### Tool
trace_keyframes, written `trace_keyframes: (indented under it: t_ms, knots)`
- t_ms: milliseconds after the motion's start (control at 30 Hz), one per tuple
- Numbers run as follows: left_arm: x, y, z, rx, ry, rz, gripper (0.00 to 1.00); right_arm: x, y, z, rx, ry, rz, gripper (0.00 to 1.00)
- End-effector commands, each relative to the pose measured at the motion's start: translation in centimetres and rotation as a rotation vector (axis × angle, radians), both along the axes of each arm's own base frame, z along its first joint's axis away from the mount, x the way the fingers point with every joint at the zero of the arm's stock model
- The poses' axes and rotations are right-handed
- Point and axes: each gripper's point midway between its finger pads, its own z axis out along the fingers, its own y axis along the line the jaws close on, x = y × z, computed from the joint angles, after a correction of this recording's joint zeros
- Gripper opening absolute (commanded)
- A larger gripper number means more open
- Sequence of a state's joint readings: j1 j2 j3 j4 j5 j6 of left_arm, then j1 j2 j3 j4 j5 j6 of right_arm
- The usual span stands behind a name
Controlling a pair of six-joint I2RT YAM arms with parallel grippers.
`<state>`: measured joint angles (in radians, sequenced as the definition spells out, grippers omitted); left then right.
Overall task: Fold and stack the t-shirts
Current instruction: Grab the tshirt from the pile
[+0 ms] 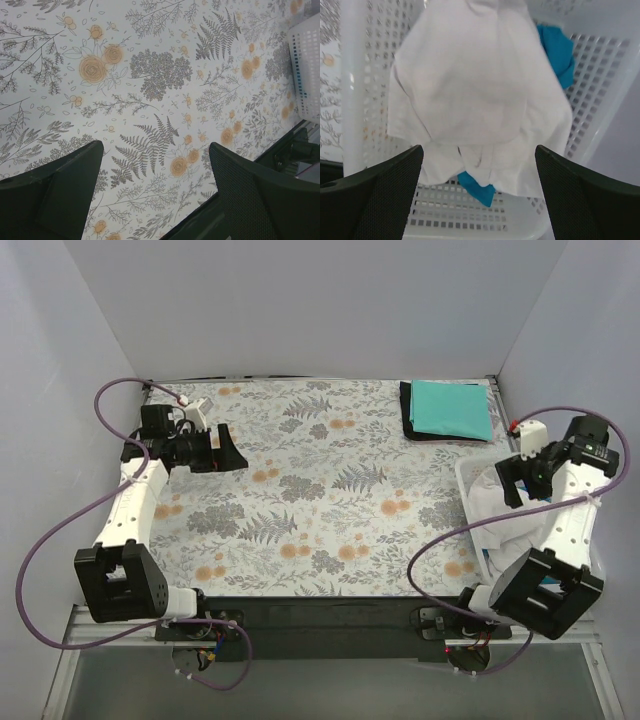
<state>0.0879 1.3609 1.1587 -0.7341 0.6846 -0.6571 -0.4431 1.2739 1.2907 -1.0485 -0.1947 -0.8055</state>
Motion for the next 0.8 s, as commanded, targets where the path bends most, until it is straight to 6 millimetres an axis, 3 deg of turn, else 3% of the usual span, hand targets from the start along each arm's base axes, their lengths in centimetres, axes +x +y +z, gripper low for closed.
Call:
trace_keyframes:
  t_ms: [0,133,400,500,533,600,633,700,733,767]
  knots:
    - [0.2,-1.0,1.6,-0.025,-0.026,-0.05,0.87,-4.4,-2.2,-4.5,0.037,0.213,0.012,0.98]
    - [0.5,-1.3,1.6,-0.024,-0.023,-0.06,0.87,-4.5,-3.2,-7.6,0.093,0.239,-0.047,0.98]
    - [0.4,-1.2,1.5,-0.015,-0.016,-0.052,0.87,-3.5,-3.5,-11.1,0.13,0.252,-0.099,0.96]
    - [0.4,-1.2,1.4,-0.014,-0.011,-0.05,0.87,-3.2,-3.3,-11.6,0.154,0.254,-0.11,0.84]
    - [0.5,-1.1,1.3,-0.012,-0.011,-0.048,0.87,-3.1,-3.2,-11.6,0.159,0.253,-0.107,0.71]
    - [0.6,-1.1,1.5,-0.012,-0.015,-0.048,0.87,-3.0,-3.3,-11.5,0.157,0.249,-0.104,0.58]
    - [0.6,-1.1,1.5,-0.012,-0.014,-0.048,0.87,-2.9,-3.4,-11.5,0.152,0.247,-0.1,0.41]
    - [0.8,-1.2,1.6,-0.014,-0.017,-0.05,0.87,-2.7,-3.6,-11.1,0.144,0.24,-0.104,0.18]
    - [0.9,-1.2,1.6,-0.016,-0.015,-0.05,0.87,-2.6,-3.7,-10.8,0.141,0.234,-0.106,0.02]
    - [0.9,-1.2,1.8,-0.018,-0.017,-0.049,0.87,-2.4,-3.8,-10.3,0.135,0.221,-0.108,0.01]
